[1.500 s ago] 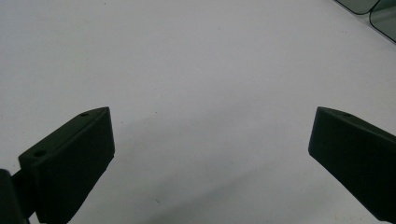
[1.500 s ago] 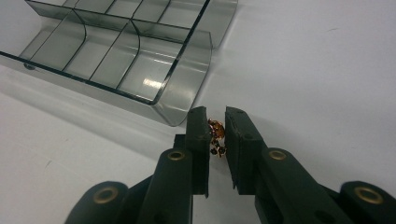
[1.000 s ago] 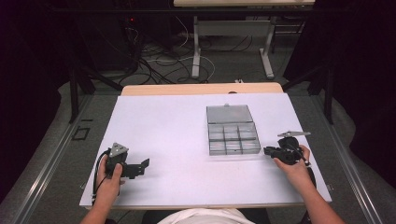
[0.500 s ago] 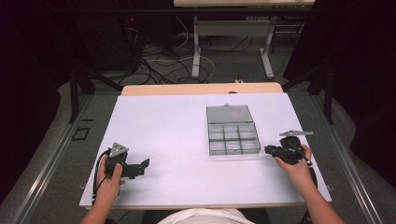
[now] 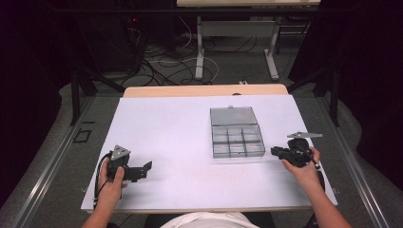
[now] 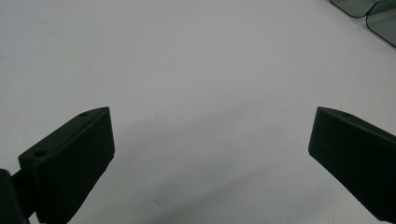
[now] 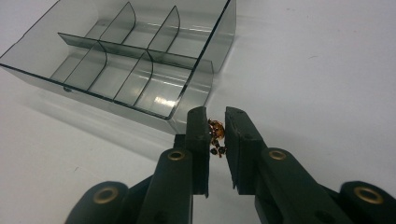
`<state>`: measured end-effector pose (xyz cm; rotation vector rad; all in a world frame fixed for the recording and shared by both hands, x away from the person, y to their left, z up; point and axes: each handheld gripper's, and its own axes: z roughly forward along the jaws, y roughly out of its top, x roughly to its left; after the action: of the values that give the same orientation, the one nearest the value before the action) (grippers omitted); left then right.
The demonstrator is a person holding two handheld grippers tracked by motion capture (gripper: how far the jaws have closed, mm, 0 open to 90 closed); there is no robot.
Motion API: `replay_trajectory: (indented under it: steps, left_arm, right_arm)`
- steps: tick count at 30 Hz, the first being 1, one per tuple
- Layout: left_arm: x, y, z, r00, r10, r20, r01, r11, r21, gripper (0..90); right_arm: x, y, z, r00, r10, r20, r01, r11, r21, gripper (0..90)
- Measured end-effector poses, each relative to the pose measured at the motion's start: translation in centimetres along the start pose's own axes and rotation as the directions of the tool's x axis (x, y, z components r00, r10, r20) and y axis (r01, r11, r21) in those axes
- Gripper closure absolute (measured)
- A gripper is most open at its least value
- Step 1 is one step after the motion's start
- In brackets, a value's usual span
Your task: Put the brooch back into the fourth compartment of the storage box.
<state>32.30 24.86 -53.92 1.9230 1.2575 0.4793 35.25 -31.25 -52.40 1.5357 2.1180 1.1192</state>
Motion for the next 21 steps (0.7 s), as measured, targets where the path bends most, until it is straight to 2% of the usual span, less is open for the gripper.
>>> replay_trajectory:
  steps: [8, 21]
  left_arm:
    - [0.0, 0.0, 0.0, 1.0000, -0.002, -0.001, 0.002, 1.0000, -0.003, 0.5]
    - [0.0, 0.0, -0.1, 1.0000, -0.003, -0.004, 0.003, 1.0000, -0.009, 0.5]
  right_arm:
    - [0.0, 0.2, -0.7, 0.9999, 0.016, -0.001, -0.016, 1.000, -0.019, 80.6]
    - [0.1, 0.5, -1.8, 0.9999, 0.015, -0.006, -0.015, 0.999, -0.046, 80.6]
